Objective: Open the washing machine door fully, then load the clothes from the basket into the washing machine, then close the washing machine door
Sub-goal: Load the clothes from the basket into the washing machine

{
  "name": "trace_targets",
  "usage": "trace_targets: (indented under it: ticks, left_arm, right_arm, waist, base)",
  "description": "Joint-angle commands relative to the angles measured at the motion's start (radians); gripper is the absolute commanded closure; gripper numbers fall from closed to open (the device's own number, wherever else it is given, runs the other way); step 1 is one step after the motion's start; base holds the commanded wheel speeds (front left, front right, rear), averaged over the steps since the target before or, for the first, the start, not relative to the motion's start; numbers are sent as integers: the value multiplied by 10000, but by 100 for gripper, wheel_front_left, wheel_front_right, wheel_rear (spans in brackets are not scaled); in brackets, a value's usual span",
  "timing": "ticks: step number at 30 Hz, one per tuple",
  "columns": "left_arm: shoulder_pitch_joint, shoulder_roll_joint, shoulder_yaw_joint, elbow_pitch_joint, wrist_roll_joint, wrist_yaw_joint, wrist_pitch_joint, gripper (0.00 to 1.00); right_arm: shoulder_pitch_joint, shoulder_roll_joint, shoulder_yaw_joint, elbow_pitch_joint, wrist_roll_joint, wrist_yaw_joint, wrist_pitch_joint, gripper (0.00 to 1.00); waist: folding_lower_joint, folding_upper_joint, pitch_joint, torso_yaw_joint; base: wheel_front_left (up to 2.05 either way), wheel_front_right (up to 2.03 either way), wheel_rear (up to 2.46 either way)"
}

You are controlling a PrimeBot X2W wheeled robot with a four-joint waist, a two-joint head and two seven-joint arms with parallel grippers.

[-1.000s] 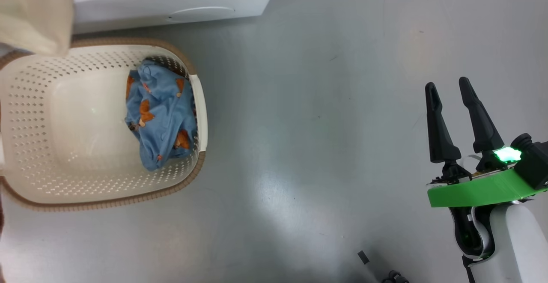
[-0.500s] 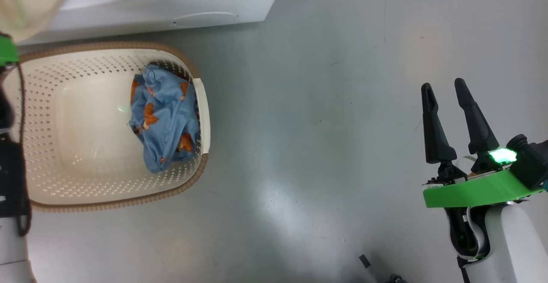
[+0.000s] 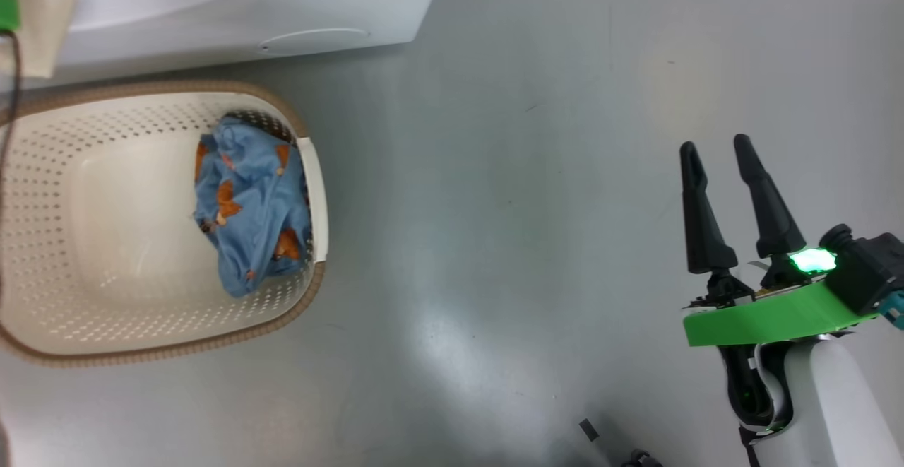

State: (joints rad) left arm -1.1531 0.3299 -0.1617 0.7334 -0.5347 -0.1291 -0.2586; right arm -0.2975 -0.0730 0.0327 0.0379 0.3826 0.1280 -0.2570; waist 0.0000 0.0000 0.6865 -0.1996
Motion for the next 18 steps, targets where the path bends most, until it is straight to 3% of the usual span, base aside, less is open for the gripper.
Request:
trace_targets:
  ticks: [1,6,12,18]
  left_arm:
    - [-439,596,8,175,-163,-15,30,100]
    - [-1789,896,-644,1424,-393,-15,171,100]
    - [-3053,1147,-1055,1617,-275,-15,-2,100]
    - [-3491,1407,95,211,580,66,-28,100]
  right_arm:
    - [117,33,275,-170,133,27,-48,0]
    - [117,106,378,-133,190,27,-48,0]
    - [94,148,452,-123,215,27,-48,0]
    - [15,185,554,-150,247,27,-48,0]
  waist:
    - [0,0,0,-136]
    - [0,0,45,-393]
    - [0,0,116,-574]
    - [0,0,271,-739]
  base:
    - [0,0,0]
    - [0,0,0]
    - [0,0,0]
    - [0,0,0]
